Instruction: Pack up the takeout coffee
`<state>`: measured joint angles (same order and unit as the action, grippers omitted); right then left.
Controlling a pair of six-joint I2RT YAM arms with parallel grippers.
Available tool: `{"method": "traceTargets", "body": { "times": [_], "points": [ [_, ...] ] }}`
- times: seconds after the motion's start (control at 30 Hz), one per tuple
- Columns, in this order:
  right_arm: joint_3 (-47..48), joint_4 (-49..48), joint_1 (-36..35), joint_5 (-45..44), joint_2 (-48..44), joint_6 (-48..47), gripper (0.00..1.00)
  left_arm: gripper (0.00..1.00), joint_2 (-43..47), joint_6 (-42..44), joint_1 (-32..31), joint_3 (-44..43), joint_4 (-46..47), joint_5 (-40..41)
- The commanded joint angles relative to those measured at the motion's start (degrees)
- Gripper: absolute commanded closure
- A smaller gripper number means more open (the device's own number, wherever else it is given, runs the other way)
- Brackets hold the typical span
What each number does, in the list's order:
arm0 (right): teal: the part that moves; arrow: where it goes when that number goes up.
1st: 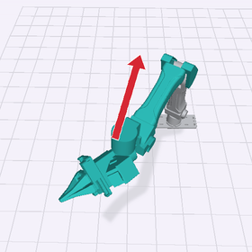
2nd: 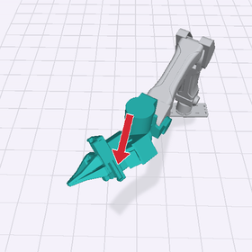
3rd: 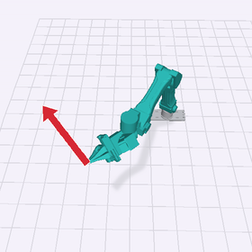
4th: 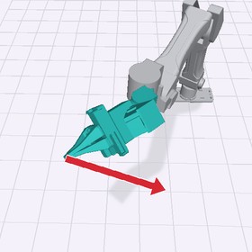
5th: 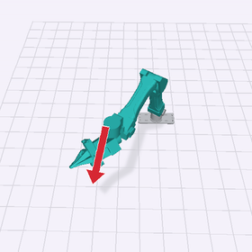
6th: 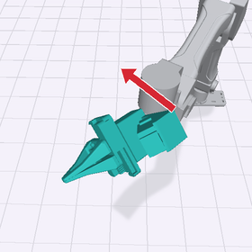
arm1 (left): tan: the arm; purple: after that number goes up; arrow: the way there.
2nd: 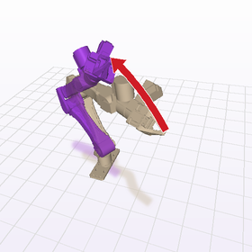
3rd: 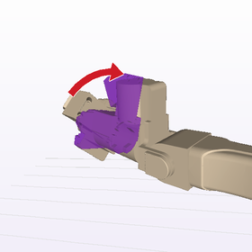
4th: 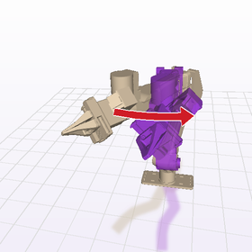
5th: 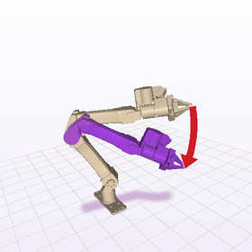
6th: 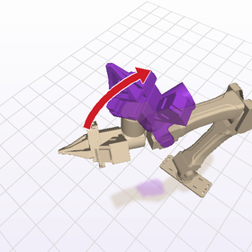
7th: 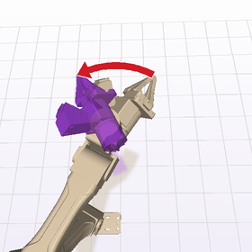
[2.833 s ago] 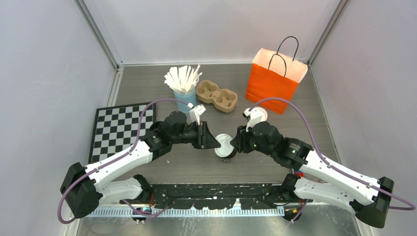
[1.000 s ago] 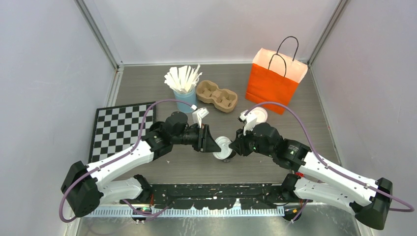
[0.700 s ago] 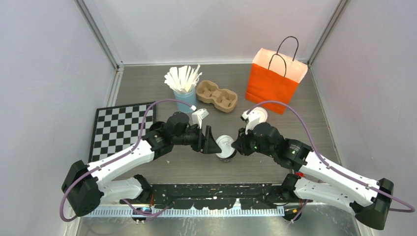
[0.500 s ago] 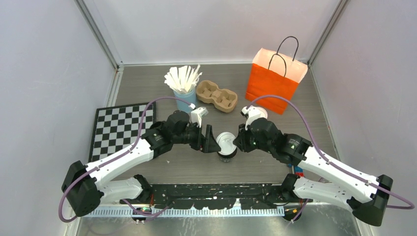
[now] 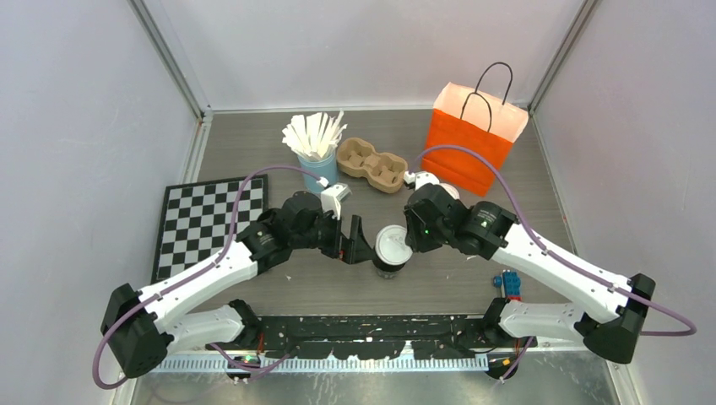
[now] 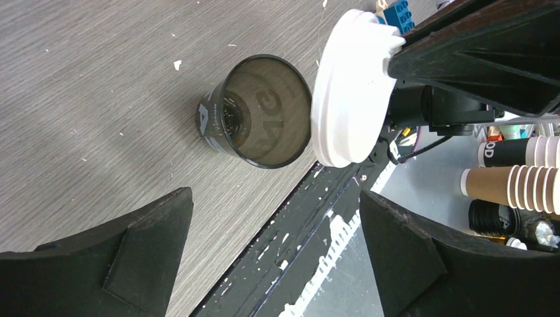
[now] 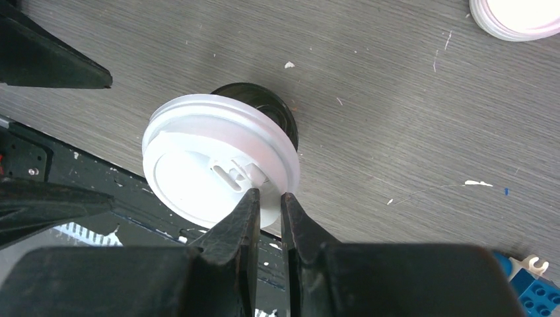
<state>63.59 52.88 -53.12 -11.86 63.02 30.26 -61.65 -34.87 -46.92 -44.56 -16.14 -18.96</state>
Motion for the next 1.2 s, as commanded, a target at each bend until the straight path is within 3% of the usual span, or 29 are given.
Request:
{"method": "traceTargets", "body": {
  "times": [0.0,0.23,0.57,1.17],
  "points": [
    [3.9,3.4,0.5,0.7,3.6,-0.7,0.82,0.0,2.1,2.1,-0.1,0.7,2.0,2.3],
    [5.4,3.8,1.0,3.6,8.8,-1.6,0.82,0.01,1.5,3.1,-0.1,1.2,2.7,2.2],
    [4.7,3.1,3.8,8.7,11.6,-2.2,0.82,0.15,-3.9,-0.9,0.0,2.8,7.0,1.8],
    [8.6,5.3,9.7,15.6,18.9,-5.1,0.81,0.28,-10.1,-5.6,0.6,5.3,17.7,1.9]
  ]
}}
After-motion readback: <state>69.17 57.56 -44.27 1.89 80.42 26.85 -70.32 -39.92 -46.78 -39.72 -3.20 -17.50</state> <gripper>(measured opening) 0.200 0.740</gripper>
